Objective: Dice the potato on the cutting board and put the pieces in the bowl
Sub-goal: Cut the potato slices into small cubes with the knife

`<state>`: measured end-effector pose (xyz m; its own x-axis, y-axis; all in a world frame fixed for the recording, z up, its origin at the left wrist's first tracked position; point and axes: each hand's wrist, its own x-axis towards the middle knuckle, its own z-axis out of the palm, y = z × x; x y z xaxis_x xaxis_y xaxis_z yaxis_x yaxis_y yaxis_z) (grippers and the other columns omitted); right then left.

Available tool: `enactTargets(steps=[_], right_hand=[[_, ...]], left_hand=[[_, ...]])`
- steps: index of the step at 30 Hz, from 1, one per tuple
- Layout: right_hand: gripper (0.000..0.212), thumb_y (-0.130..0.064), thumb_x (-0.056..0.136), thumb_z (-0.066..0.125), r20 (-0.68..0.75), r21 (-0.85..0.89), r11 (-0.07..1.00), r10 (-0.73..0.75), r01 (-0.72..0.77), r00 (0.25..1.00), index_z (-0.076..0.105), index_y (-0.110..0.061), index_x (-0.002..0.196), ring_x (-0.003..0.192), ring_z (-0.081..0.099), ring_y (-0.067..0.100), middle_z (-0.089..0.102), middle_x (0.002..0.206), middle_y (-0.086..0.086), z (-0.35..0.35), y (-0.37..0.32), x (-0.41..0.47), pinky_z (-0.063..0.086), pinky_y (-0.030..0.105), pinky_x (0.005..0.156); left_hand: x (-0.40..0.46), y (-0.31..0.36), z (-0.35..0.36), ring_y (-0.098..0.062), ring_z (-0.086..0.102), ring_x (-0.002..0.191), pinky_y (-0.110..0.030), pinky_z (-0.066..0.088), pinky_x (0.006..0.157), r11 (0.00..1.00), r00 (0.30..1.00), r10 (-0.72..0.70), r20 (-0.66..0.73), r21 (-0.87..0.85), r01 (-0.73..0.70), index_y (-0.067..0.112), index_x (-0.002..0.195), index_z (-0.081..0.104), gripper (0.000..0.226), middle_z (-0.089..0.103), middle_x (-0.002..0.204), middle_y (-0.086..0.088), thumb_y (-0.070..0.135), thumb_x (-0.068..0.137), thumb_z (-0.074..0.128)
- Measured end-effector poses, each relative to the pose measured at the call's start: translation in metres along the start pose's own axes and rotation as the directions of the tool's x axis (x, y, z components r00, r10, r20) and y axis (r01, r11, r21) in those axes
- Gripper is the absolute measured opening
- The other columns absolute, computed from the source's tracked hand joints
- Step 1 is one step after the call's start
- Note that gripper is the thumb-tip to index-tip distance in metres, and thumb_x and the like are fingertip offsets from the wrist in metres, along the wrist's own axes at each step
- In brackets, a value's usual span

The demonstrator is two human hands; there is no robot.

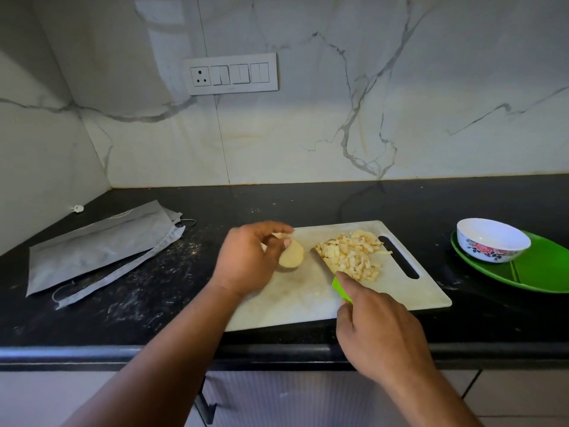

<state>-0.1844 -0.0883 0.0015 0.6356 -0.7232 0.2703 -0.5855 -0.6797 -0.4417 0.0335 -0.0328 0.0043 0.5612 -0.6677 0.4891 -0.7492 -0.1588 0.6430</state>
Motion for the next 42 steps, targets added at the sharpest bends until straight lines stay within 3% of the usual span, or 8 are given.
enactTargets(steps=[3, 6, 9, 20, 25, 30, 35, 42], right_hand=[[0.054, -0.037, 0.1, 0.037, 0.0, 0.003, 1.0, -0.005, 0.005, 1.0, 0.025, -0.038, 0.153, 0.081, 0.052, 0.007, 0.065, 0.105, -0.013, -0.002, 0.0, 0.0, 0.047, 0.021, 0.07], [0.053, -0.035, 0.1, 0.039, -0.008, 0.016, 1.0, -0.015, 0.015, 1.0, 0.029, -0.037, 0.152, 0.099, 0.058, 0.006, 0.064, 0.118, -0.013, -0.007, -0.002, -0.002, 0.048, 0.021, 0.08], [0.051, -0.036, 0.1, 0.041, -0.041, -0.008, 1.0, -0.021, 0.021, 0.999, 0.033, -0.037, 0.15, 0.102, 0.058, 0.005, 0.063, 0.123, -0.014, -0.013, -0.003, -0.003, 0.045, 0.017, 0.078], [0.046, -0.035, 0.096, 0.045, -0.049, -0.095, 0.993, -0.076, 0.072, 0.996, 0.048, -0.038, 0.142, 0.103, 0.061, 0.008, 0.064, 0.125, -0.016, -0.017, -0.022, 0.005, 0.045, 0.017, 0.076], [0.05, -0.037, 0.095, 0.045, -0.008, -0.164, 0.983, -0.086, 0.084, 0.996, 0.042, -0.039, 0.145, 0.076, 0.046, 0.008, 0.064, 0.111, -0.013, -0.023, -0.027, -0.005, 0.037, 0.019, 0.063], [0.053, -0.042, 0.096, 0.04, 0.065, -0.222, 0.969, -0.098, 0.11, 0.993, 0.033, -0.042, 0.148, 0.083, 0.046, 0.007, 0.06, 0.112, -0.014, -0.046, -0.034, -0.026, 0.041, 0.019, 0.071], [0.048, -0.042, 0.095, 0.04, 0.02, -0.247, 0.964, -0.098, 0.1, 0.995, 0.04, -0.041, 0.143, 0.069, 0.043, 0.01, 0.045, 0.078, -0.009, -0.052, -0.044, -0.025, 0.034, 0.018, 0.058], [0.051, -0.037, 0.094, 0.05, 0.057, -0.238, 0.969, -0.056, 0.068, 0.997, 0.041, -0.031, 0.144, 0.091, 0.06, 0.012, 0.063, 0.11, -0.008, -0.026, -0.054, -0.011, 0.045, 0.022, 0.07]], left_hand=[[0.003, 0.001, 0.007, -0.004, 0.07, 0.093, -0.031, 0.053, 0.102, 0.957, 0.992, -0.067, 0.11, 0.287, 0.033, 0.039, 0.12, 0.074, 0.024, 0.078, 0.106, 0.013, 0.043, 0.098, 0.067], [0.0, -0.005, 0.001, -0.006, 0.055, 0.131, -0.052, 0.019, 0.128, 0.917, 0.978, -0.033, 0.205, 0.395, -0.052, 0.04, 0.135, 0.066, 0.044, 0.07, 0.128, 0.019, 0.056, 0.094, 0.065], [-0.004, -0.008, -0.004, -0.004, 0.033, 0.146, -0.064, -0.012, 0.124, 0.876, 0.933, -0.064, 0.354, 0.468, -0.117, 0.043, 0.137, 0.063, 0.049, 0.059, 0.138, 0.023, 0.061, 0.091, 0.064], [-0.006, -0.013, 0.003, 0.005, 0.051, 0.126, -0.066, -0.018, 0.121, 0.963, 0.95, -0.063, 0.305, 0.269, -0.022, 0.044, 0.103, 0.079, 0.022, 0.068, 0.112, 0.032, 0.058, 0.088, 0.072], [-0.009, -0.011, 0.004, 0.002, 0.05, 0.127, -0.067, -0.016, 0.119, 0.959, 0.948, -0.086, 0.307, 0.285, -0.005, 0.045, 0.099, 0.08, 0.02, 0.068, 0.114, 0.031, 0.059, 0.091, 0.069], [-0.008, -0.011, 0.006, 0.0, 0.049, 0.13, -0.069, -0.015, 0.12, 0.951, 0.945, -0.107, 0.309, 0.31, 0.006, 0.045, 0.1, 0.079, 0.022, 0.067, 0.118, 0.032, 0.061, 0.091, 0.067], [-0.011, -0.013, 0.006, 0.002, 0.051, 0.126, -0.068, -0.016, 0.119, 0.958, 0.95, -0.099, 0.295, 0.285, 0.012, 0.043, 0.097, 0.08, 0.022, 0.069, 0.114, 0.032, 0.06, 0.091, 0.067], [-0.013, -0.01, 0.006, 0.004, 0.056, 0.12, -0.069, -0.015, 0.118, 0.951, 0.957, -0.095, 0.273, 0.309, 0.006, 0.045, 0.104, 0.079, 0.028, 0.071, 0.111, 0.032, 0.065, 0.091, 0.065]])
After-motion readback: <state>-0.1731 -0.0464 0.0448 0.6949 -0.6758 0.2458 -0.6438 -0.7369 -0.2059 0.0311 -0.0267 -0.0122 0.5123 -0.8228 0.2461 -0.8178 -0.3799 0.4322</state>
